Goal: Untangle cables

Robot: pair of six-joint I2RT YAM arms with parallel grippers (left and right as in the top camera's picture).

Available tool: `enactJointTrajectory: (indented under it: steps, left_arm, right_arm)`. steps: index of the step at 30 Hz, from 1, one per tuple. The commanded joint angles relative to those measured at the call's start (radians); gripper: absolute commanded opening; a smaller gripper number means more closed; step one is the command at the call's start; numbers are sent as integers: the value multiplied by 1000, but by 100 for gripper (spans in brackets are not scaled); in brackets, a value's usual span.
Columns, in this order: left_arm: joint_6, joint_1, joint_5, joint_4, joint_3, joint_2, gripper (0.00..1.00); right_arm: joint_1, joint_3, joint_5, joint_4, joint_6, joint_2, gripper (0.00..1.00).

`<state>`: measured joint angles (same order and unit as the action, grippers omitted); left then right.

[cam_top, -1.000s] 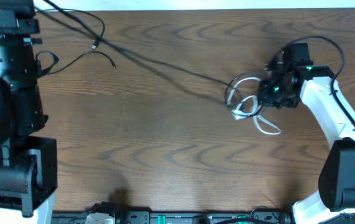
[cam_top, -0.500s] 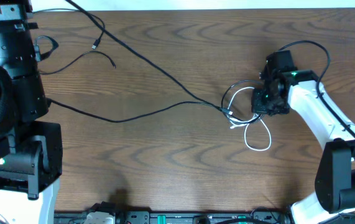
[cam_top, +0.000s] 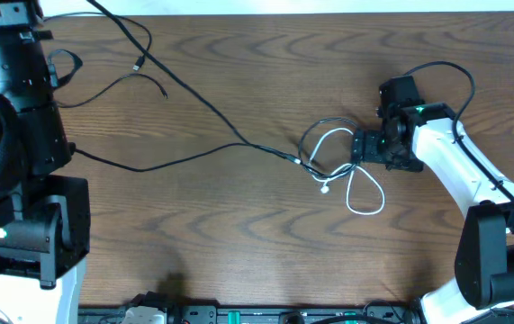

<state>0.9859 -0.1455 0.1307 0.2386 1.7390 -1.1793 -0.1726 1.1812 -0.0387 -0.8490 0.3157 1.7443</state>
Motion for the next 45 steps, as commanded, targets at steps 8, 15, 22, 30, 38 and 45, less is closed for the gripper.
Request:
enactJointTrajectory:
  steps: [8,15,22,30,38,45]
  left_arm:
    - [-35,5,10,-55,28,4,8]
    - [-34,5,9,-66,28,2,7]
    - [-34,4,-13,-85,28,-10,7]
    - [-23,4,-78,-137,28,-9,7]
    - [-23,4,-78,-153,28,-8,8]
    - [-20,4,-79,-163,28,-8,7]
  right_arm:
    - [34,39,-370,34,-100,-109,99]
    - [3,35,-421,46,-120,-167,99]
    - [-236,33,-787,260,-377,-98,91]
    - [-447,34,-956,810,-190,-97,99]
    - [-512,50,-970,1224,31,-97,99]
    - [-525,148,-813,1234,36,-97,99]
